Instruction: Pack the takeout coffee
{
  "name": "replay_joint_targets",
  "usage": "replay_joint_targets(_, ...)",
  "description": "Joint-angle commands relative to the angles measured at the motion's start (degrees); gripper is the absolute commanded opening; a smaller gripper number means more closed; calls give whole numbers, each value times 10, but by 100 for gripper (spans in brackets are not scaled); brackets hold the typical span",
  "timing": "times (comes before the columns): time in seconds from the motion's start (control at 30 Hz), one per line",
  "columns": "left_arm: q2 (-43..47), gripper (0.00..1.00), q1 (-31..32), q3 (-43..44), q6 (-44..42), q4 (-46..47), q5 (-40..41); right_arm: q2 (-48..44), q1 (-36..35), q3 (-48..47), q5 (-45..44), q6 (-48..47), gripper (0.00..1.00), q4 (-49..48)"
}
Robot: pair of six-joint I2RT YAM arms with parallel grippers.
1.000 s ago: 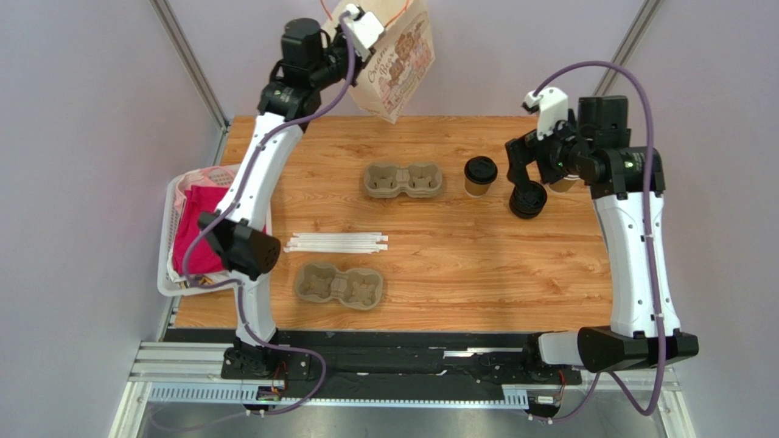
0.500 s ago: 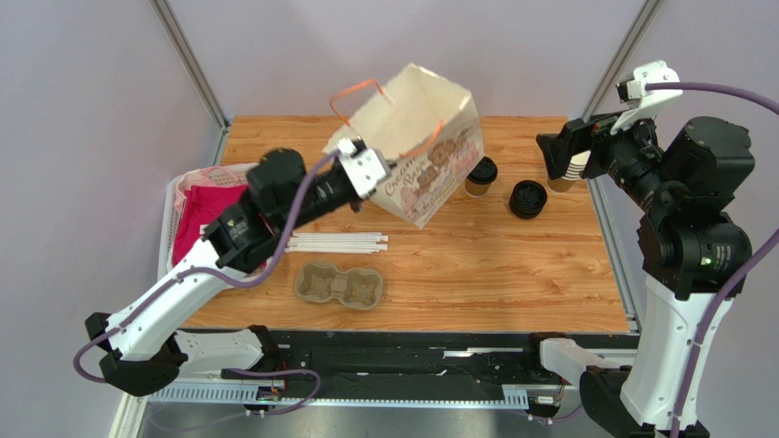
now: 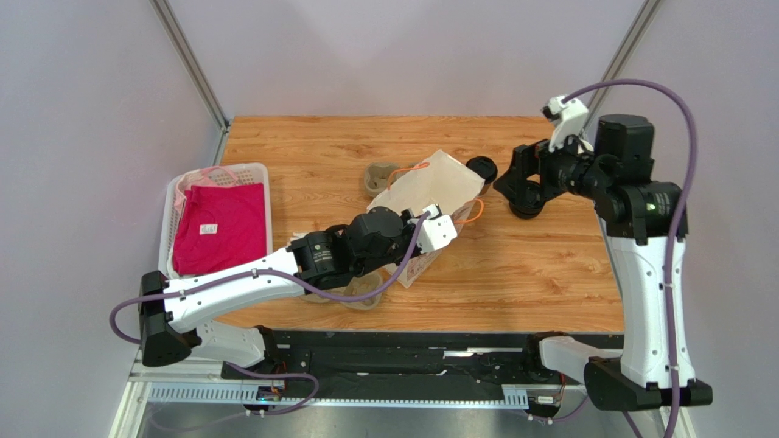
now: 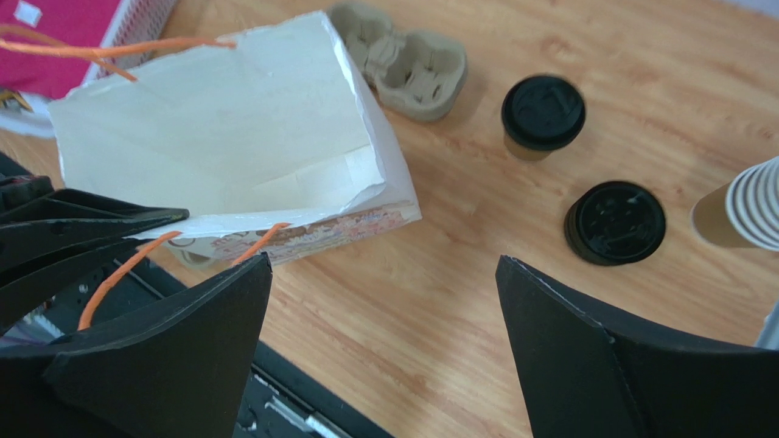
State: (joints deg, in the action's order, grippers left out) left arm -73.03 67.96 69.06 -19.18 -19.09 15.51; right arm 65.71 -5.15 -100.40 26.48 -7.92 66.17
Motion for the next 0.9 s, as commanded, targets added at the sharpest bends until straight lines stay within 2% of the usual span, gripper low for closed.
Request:
replay_joint_targets(0.0, -8, 0, 11, 28, 45, 19, 19, 10, -35, 22, -27, -31, 100, 3)
replay_joint_targets(0.2, -14, 0, 14, 20, 60, 20, 9, 48, -75, 30, -50, -33, 95, -28)
replay_joint_targets(0.43, -5, 0, 15, -2, 67, 21, -17, 95, -93, 23, -34, -35, 90, -55)
replay_joint_targets(0.6, 2, 0, 15, -16, 68, 31, -19, 128, -131, 28, -39, -53, 84, -65)
replay_joint_targets(0.63, 0, 0, 15, -15, 68, 34, -19, 131, -136, 30, -40, -58, 82, -65)
replay_joint_targets(0.77, 0, 0, 15, -15, 70, 38, -23, 149, -150, 32, -51, -67, 59, -66)
replay_joint_targets(0.87, 3, 0, 15, -16, 68, 41, -18, 158, -155, 33, -70, -73, 56, -66)
